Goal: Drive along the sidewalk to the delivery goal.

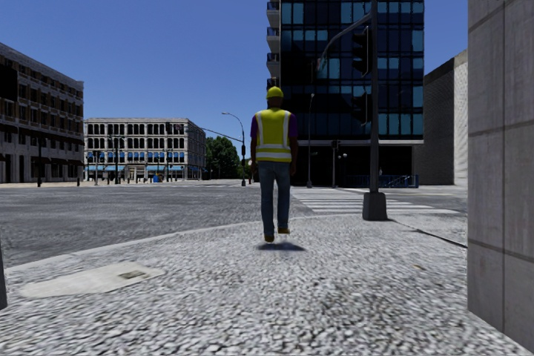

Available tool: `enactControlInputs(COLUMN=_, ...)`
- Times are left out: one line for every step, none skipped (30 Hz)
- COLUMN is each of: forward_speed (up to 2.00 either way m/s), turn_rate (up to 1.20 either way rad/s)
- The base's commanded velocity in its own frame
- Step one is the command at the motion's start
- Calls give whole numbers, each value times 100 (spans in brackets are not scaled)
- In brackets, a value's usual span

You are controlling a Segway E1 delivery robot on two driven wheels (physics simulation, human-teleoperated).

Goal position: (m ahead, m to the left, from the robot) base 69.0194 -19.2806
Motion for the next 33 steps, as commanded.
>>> enactControlInputs(forward_speed=117, turn_rate=-17)
enactControlInputs(forward_speed=117, turn_rate=-20)
enactControlInputs(forward_speed=117, turn_rate=-20)
enactControlInputs(forward_speed=117, turn_rate=-24)
enactControlInputs(forward_speed=117, turn_rate=-27)
enactControlInputs(forward_speed=117, turn_rate=-29)
enactControlInputs(forward_speed=117, turn_rate=-29)
enactControlInputs(forward_speed=117, turn_rate=-29)
enactControlInputs(forward_speed=117, turn_rate=-30)
enactControlInputs(forward_speed=117, turn_rate=-30)
enactControlInputs(forward_speed=117, turn_rate=-30)
enactControlInputs(forward_speed=117, turn_rate=-31)
enactControlInputs(forward_speed=117, turn_rate=-31)
enactControlInputs(forward_speed=117, turn_rate=-31)
enactControlInputs(forward_speed=117, turn_rate=-31)
enactControlInputs(forward_speed=117, turn_rate=-35)
enactControlInputs(forward_speed=116, turn_rate=-39)
enactControlInputs(forward_speed=116, turn_rate=-39)
enactControlInputs(forward_speed=116, turn_rate=-40)
enactControlInputs(forward_speed=116, turn_rate=-40)
enactControlInputs(forward_speed=116, turn_rate=-40)
enactControlInputs(forward_speed=116, turn_rate=-40)
enactControlInputs(forward_speed=116, turn_rate=-40)
enactControlInputs(forward_speed=116, turn_rate=-40)
enactControlInputs(forward_speed=116, turn_rate=-40)
enactControlInputs(forward_speed=116, turn_rate=-40)
enactControlInputs(forward_speed=116, turn_rate=-40)
enactControlInputs(forward_speed=116, turn_rate=-40)
enactControlInputs(forward_speed=116, turn_rate=-40)
enactControlInputs(forward_speed=116, turn_rate=-40)
enactControlInputs(forward_speed=115, turn_rate=-40)
enactControlInputs(forward_speed=113, turn_rate=-40)
enactControlInputs(forward_speed=113, turn_rate=-40)
